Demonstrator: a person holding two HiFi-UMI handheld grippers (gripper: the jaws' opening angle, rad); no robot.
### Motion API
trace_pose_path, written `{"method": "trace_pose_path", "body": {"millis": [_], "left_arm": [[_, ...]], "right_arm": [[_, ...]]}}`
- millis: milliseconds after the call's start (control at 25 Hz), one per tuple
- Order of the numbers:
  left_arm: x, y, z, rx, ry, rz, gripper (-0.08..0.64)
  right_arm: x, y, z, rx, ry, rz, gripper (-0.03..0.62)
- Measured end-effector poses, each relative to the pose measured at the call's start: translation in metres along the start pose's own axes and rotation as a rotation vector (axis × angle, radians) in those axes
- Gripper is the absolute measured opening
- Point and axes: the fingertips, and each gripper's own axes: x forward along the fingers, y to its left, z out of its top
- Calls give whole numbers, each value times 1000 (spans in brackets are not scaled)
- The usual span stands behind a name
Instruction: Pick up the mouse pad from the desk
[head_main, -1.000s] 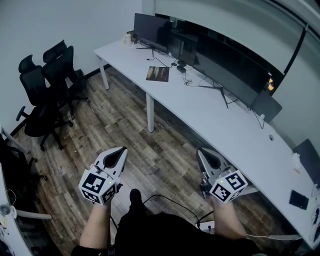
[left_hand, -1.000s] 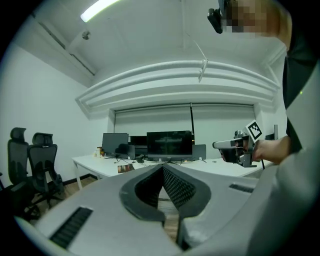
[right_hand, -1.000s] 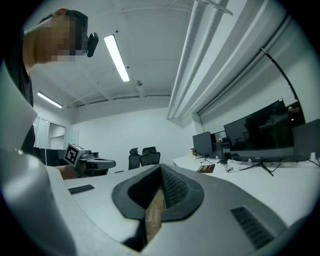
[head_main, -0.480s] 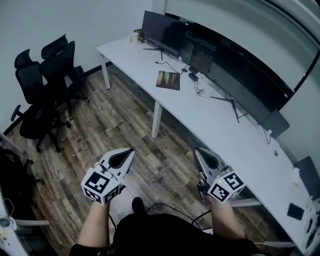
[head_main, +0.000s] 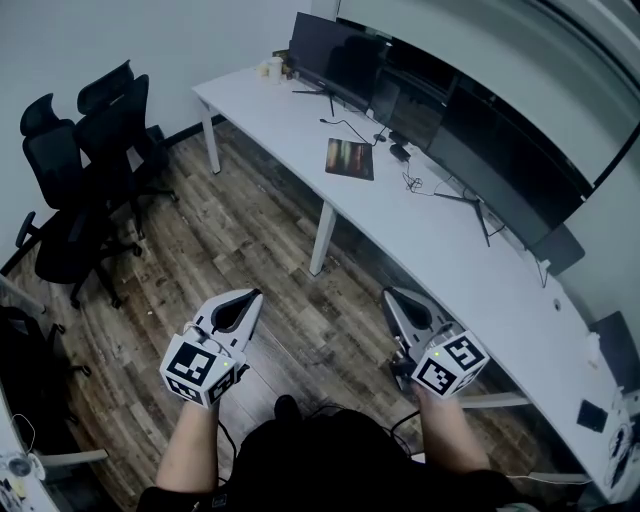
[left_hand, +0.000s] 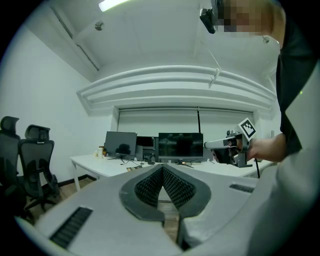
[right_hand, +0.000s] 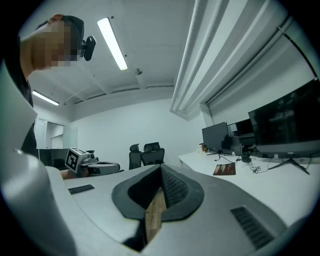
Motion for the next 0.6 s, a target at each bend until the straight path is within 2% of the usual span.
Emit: {"method": "trace_pose_path", "body": {"millis": [280,600], "left_arm": [[-16,25,-16,-53,11,42,6],[-1,37,-14,-17,34,28,6]], "right_arm": [[13,4,-13,19,40,-6,5],[30,-12,-15,37,36,6,5]]}}
